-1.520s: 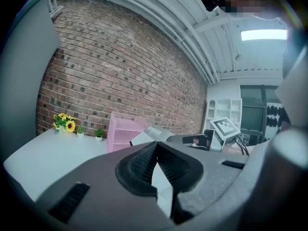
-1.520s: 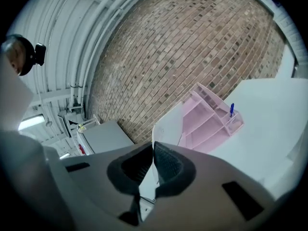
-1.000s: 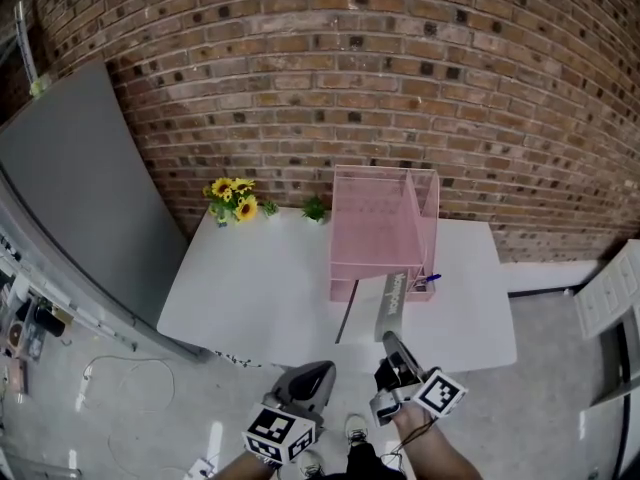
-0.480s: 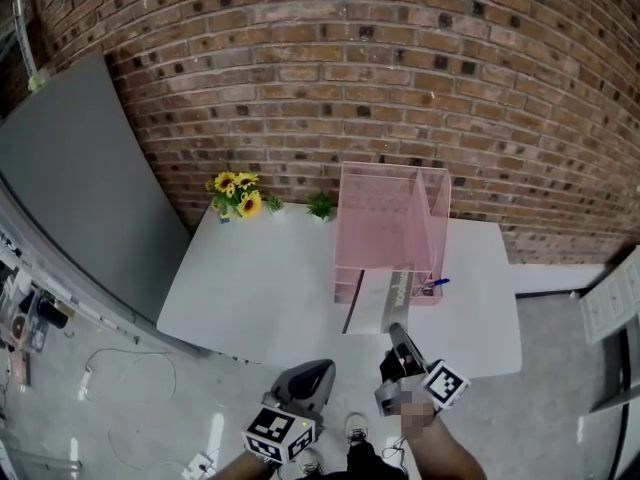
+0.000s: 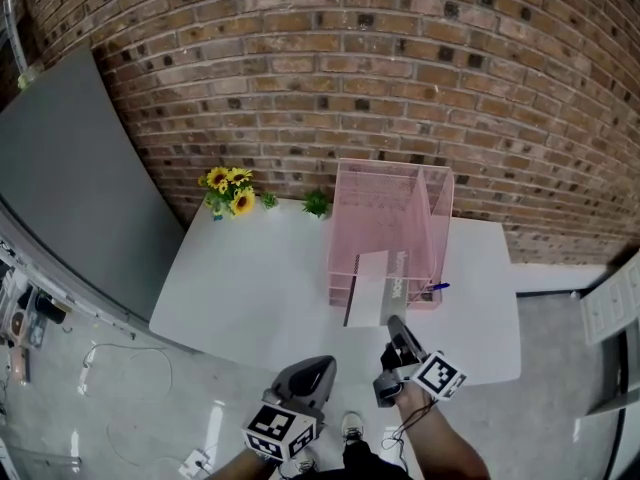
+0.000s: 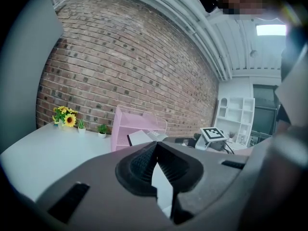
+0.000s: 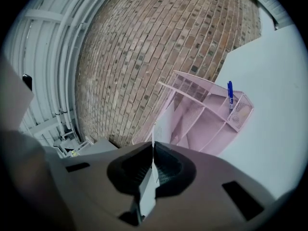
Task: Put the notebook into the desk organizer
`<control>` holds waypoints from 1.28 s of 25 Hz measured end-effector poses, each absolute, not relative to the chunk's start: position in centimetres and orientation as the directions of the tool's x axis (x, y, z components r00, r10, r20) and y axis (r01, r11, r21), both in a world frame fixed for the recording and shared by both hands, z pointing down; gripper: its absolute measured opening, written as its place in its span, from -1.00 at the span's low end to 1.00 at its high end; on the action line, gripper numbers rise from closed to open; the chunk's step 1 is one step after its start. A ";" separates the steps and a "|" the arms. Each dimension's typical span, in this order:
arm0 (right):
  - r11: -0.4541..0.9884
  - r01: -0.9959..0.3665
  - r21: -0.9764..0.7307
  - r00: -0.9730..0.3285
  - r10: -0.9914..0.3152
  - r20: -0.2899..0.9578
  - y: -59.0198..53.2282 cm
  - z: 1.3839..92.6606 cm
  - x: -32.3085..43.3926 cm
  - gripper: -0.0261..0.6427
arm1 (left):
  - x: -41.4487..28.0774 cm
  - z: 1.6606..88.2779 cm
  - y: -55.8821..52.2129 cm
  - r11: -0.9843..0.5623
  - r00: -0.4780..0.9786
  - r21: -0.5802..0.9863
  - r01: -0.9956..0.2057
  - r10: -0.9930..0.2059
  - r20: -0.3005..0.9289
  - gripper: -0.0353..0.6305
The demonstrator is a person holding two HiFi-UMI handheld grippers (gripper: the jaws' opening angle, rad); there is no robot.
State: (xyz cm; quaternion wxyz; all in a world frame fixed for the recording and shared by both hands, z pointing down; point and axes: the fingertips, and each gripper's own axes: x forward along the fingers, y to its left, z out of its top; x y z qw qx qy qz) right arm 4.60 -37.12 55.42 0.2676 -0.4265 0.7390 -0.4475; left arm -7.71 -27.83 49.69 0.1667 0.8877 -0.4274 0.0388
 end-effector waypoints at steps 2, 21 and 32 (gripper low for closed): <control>0.190 -0.412 -0.891 -0.477 -0.878 0.034 -37.8 56.3 5.0 -0.89 | -7.3 49.8 -28.4 -0.579 0.632 0.263 -0.772 -0.745 0.214 -0.88; 0.198 -0.668 -0.718 -0.489 -0.844 0.222 -44.8 59.8 6.6 -0.71 | -4.4 51.4 -32.9 -0.555 0.627 0.304 -0.774 -0.736 0.254 -0.88; 0.405 -0.832 -0.379 -0.538 -0.758 0.370 -45.0 60.1 4.0 -0.49 | -4.0 51.8 -33.9 -0.557 0.628 0.306 -0.772 -0.740 0.239 -0.88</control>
